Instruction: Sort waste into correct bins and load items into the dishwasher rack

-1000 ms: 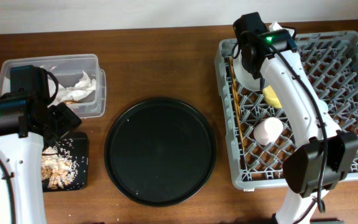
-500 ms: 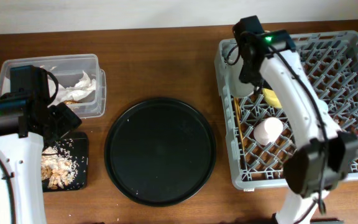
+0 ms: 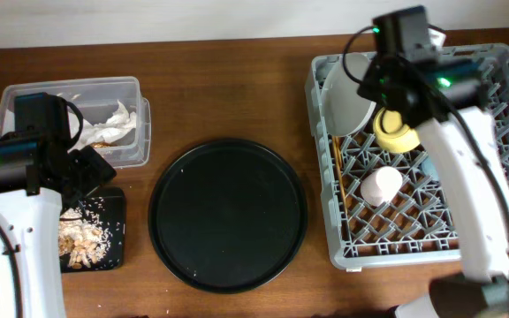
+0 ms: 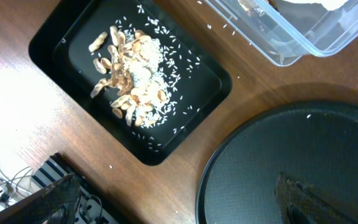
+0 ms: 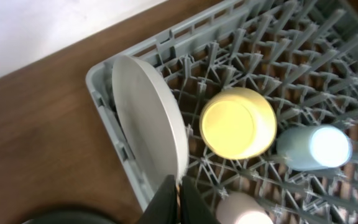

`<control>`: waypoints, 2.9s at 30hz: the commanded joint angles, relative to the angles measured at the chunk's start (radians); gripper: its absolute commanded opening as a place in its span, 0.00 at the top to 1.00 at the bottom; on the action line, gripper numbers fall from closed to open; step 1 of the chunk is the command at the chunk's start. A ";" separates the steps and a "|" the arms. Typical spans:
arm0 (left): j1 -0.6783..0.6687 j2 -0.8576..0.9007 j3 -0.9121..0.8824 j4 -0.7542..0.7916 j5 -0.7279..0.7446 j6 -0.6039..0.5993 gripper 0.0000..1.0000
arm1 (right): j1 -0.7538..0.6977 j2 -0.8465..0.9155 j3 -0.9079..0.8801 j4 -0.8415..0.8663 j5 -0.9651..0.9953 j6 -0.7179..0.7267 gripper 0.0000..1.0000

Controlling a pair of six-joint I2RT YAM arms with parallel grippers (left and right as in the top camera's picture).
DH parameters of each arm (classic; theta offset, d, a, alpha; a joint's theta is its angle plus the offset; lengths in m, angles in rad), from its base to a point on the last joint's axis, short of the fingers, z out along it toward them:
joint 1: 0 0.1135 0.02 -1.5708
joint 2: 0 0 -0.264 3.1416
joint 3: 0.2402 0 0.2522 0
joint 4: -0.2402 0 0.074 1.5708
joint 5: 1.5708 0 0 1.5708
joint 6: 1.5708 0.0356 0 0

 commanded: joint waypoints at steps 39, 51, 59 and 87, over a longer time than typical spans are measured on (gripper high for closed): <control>0.004 -0.005 0.006 -0.001 -0.007 0.000 0.01 | -0.142 -0.788 -0.713 -0.444 -0.456 -0.189 0.01; 0.004 -0.005 0.006 -0.001 -0.007 0.000 0.01 | -0.141 -0.561 -0.815 -0.373 -0.463 -0.197 0.01; 0.004 -0.005 0.006 -0.001 -0.007 0.000 0.01 | -0.127 -0.929 -1.117 0.238 -0.554 -0.227 0.01; 0.004 -0.005 0.006 -0.001 -0.007 0.000 0.01 | -0.339 -1.679 -1.909 1.138 -0.499 -0.565 0.01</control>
